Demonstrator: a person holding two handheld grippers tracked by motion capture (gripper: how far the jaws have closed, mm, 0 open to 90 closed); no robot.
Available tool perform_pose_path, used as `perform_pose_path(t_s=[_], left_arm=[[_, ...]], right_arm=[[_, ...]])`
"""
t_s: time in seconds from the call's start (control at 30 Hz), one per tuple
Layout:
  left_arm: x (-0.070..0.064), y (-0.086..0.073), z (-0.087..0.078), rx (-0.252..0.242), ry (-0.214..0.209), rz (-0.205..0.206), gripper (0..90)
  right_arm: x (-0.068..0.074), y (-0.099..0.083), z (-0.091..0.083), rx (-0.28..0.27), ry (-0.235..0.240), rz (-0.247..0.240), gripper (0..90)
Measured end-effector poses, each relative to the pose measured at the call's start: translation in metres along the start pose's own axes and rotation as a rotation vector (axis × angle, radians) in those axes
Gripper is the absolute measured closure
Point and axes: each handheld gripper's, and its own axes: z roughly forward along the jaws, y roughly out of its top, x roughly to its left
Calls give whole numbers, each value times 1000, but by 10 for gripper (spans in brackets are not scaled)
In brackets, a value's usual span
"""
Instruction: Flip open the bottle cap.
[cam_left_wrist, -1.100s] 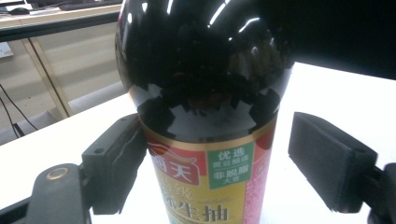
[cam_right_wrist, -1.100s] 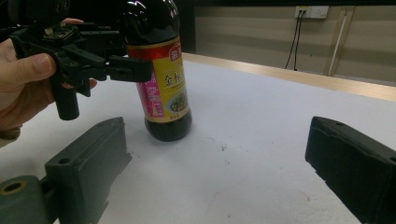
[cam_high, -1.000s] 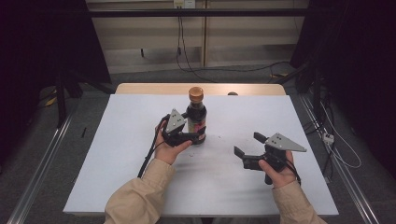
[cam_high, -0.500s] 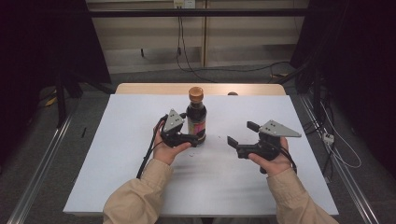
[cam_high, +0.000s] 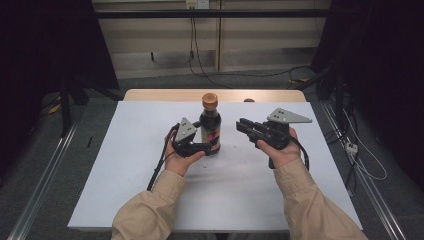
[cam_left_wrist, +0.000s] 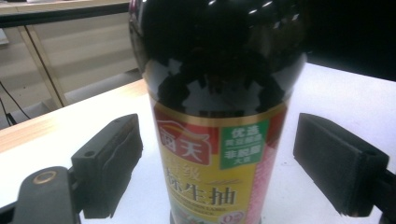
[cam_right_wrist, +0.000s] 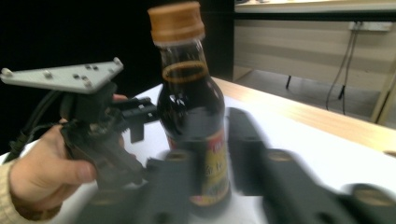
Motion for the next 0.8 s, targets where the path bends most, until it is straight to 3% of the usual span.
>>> perform_pose_path(t_s=[0.2, 0.43, 0.8], left_arm=[[-1, -2, 6, 11, 11, 11, 163], [-1, -2, 7, -2, 11, 26, 283], [-2, -3, 8, -11, 9, 22, 299]], right_arm=[[2, 19, 11, 17, 7, -30, 900], [7, 35, 26, 27, 30, -56, 900], [12, 50, 38, 52, 55, -78, 900]])
